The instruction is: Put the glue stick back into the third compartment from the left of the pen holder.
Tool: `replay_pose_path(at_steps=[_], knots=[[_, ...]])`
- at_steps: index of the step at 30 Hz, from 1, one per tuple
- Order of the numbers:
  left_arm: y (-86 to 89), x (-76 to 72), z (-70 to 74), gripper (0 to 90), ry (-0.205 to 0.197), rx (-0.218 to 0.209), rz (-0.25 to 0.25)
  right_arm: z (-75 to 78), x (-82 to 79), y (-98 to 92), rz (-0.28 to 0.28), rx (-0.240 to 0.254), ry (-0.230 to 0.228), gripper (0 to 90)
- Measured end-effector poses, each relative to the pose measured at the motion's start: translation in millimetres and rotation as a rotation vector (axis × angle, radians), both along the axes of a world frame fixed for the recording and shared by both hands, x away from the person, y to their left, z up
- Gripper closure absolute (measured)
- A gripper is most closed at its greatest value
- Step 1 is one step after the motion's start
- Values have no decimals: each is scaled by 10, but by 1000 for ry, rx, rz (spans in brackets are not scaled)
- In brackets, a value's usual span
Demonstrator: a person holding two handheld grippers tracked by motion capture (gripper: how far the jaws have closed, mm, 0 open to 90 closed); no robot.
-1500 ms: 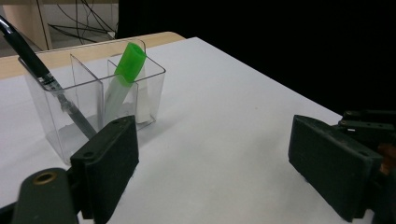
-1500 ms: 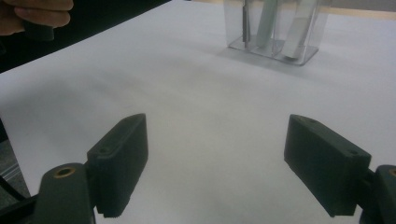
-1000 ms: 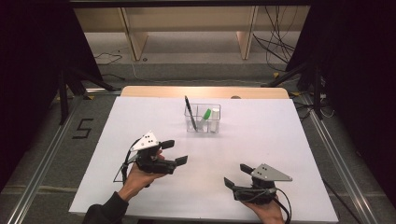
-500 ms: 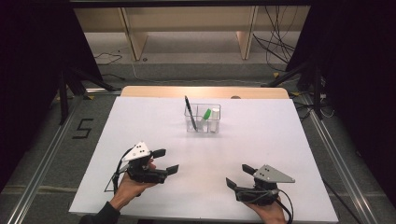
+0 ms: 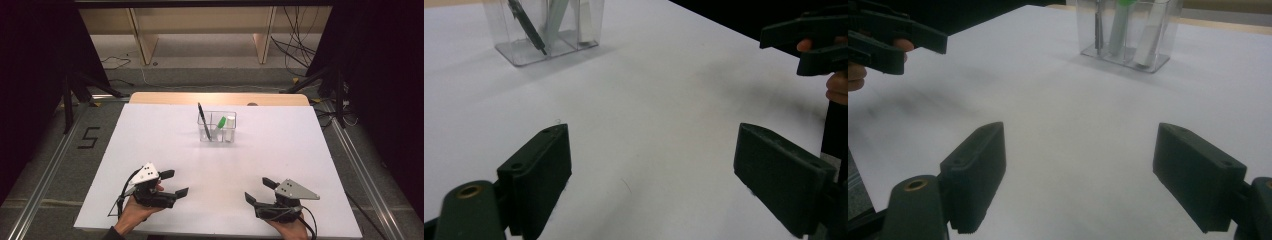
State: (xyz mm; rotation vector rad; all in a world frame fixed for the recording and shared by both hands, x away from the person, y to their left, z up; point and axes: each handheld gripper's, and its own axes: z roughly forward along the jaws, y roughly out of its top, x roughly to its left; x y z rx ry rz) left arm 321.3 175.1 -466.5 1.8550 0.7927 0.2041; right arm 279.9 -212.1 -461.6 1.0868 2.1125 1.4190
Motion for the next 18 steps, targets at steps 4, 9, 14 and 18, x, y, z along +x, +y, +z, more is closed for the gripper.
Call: replay_pose_path(at_steps=[4,9,14,18], knots=[[-15,-54,-27,146,3,20,-7,-12,-18,-3,3,-6,-2,221],[-9,-70,-26,146,-13,20,5,-18,-40,8,11,-11,-1,220],[1,-43,-35,146,-4,12,13,-24,-36,3,7,-9,-2,220],[4,-44,-26,146,-9,10,13,-25,-32,-5,5,-8,-2,220]])
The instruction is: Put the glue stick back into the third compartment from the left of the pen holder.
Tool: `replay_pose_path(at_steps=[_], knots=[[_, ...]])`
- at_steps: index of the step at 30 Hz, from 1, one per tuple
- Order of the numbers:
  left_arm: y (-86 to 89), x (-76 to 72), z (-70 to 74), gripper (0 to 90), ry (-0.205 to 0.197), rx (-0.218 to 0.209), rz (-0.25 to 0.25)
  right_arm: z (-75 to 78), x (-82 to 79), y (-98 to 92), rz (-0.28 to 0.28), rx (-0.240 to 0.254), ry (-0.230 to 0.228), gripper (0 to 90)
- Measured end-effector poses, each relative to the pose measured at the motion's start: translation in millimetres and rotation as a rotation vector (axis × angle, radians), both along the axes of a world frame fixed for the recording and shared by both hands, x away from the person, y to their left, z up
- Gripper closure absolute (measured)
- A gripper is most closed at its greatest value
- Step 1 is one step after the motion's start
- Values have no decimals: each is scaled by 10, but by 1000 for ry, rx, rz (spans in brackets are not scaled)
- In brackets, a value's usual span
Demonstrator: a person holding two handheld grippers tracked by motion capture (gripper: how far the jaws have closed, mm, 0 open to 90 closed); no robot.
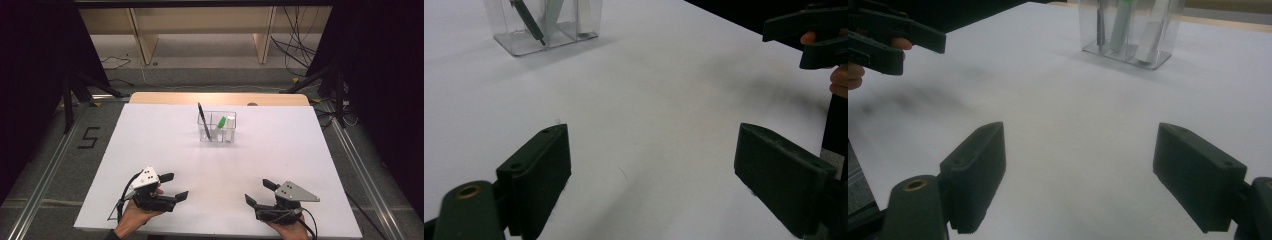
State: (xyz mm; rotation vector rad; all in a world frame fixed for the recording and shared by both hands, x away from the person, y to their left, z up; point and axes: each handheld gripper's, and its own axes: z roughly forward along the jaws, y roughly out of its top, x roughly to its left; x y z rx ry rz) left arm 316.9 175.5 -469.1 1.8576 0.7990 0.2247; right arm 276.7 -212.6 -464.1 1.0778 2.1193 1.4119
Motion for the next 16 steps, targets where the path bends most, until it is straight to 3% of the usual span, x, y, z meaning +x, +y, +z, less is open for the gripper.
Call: replay_pose_path(at_steps=[16], knots=[[13,15,9,146,2,-17,7,-7,6,-4,-3,-4,-1,219]])
